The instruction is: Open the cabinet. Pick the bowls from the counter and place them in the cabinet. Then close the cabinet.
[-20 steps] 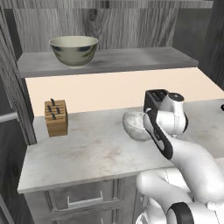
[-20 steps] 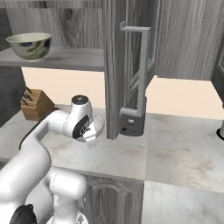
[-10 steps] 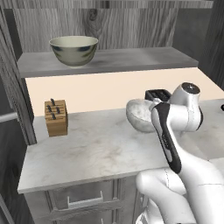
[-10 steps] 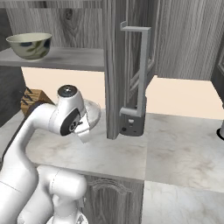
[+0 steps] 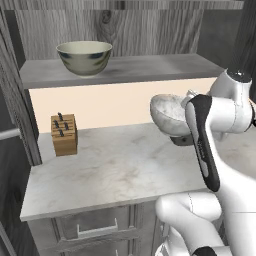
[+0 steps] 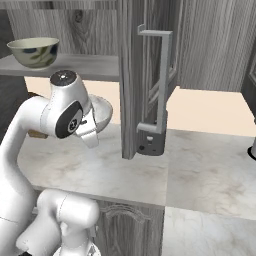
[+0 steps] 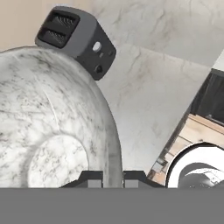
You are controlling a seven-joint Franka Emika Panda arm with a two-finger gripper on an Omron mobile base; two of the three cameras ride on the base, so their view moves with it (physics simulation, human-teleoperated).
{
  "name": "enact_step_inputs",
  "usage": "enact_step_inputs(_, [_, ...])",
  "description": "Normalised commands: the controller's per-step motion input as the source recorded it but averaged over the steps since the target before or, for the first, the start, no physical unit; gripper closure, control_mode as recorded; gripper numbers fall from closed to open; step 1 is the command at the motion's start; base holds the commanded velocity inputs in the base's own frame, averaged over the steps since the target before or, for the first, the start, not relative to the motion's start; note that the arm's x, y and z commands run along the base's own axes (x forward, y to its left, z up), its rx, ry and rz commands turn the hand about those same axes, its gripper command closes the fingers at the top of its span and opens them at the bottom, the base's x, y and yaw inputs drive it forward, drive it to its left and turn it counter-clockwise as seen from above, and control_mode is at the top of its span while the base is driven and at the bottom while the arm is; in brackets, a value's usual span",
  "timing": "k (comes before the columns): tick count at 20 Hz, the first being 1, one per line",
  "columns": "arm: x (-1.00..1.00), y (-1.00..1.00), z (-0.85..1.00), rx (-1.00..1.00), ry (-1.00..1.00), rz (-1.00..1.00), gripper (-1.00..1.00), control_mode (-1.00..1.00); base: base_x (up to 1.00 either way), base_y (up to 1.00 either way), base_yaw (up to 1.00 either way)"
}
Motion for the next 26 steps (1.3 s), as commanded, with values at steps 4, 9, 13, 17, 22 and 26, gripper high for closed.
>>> enact_step_inputs(4, [-0.23, -0.01, 0.8, 0.0, -0.19, 0.0, 1.0, -1.0, 0.0, 0.0, 0.0])
enact_step_inputs(9, [-0.01, 0.0, 0.58, -0.01, -0.08, 0.0, 1.0, -1.0, 0.0, 0.0, 0.0])
enact_step_inputs(13, [0.01, 0.0, 0.39, 0.0, -0.09, 0.0, 1.0, -1.0, 0.0, 0.0, 0.0])
enact_step_inputs(17, [0.14, 0.0, 0.31, 0.0, 0.0, 0.0, 1.0, -1.0, 0.0, 0.0, 0.0])
enact_step_inputs(22, [0.09, 0.0, 0.39, 0.0, 0.0, 0.0, 1.0, -1.0, 0.0, 0.0, 0.0])
enact_step_inputs(26, [0.16, 0.0, 0.39, 0.0, 0.0, 0.0, 1.0, -1.0, 0.0, 0.0, 0.0])
